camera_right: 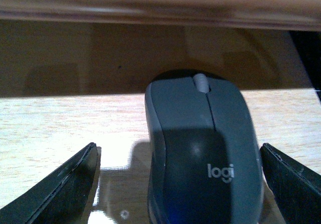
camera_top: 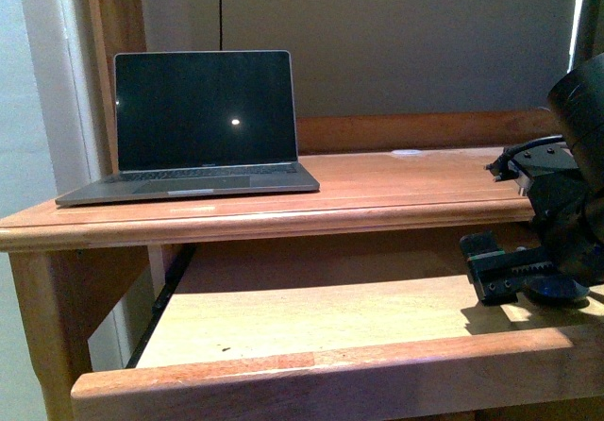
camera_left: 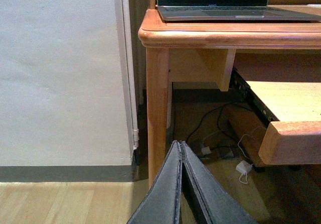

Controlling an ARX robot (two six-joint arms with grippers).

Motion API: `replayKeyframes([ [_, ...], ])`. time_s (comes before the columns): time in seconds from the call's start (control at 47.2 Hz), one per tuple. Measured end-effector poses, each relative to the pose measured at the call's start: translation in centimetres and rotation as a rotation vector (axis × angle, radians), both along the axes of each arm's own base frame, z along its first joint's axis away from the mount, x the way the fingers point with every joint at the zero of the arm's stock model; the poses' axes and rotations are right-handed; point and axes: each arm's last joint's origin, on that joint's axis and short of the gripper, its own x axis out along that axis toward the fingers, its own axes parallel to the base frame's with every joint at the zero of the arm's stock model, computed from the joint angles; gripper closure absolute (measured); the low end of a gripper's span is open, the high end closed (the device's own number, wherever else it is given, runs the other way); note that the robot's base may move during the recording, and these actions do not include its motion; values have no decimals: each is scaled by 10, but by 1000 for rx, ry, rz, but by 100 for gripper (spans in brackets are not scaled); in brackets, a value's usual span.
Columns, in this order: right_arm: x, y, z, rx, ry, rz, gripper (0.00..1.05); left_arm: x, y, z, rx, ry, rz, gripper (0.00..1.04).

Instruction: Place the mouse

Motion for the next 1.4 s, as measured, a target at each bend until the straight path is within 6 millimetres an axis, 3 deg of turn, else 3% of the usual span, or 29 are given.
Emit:
replayKeyframes([
  [0.402,14,-12,-9,59,15,-36,8,-10,0,1,0,-5,0,102],
  [0.508,15,-15,-9,92,17,-34,19,-12,0,1,0,-6,0,102],
  [0.678,4,-28,-2,152,22,-19,49,-15,0,1,0,-5,0,102],
  [0.741,-4,-32,2,172,28,-6,50,-16,0,1,0,-5,0,102],
  [0.868,-40,-34,34,205,-24,27,50,-22,0,-3,0,23,-2,102],
  [0.974,-48,-23,74,217,-134,26,50,-27,0,-2,0,2,0,102],
  [1.059,-35,-2,105,226,-203,31,50,-28,0,-2,0,0,0,102],
  [1.165,5,34,127,216,-229,6,50,-28,0,-2,0,0,0,102],
  [1.334,69,84,123,130,-201,-35,50,-28,0,-2,0,1,0,102],
  [1.398,89,97,111,88,-180,-57,50,-28,0,-2,-1,1,0,90],
])
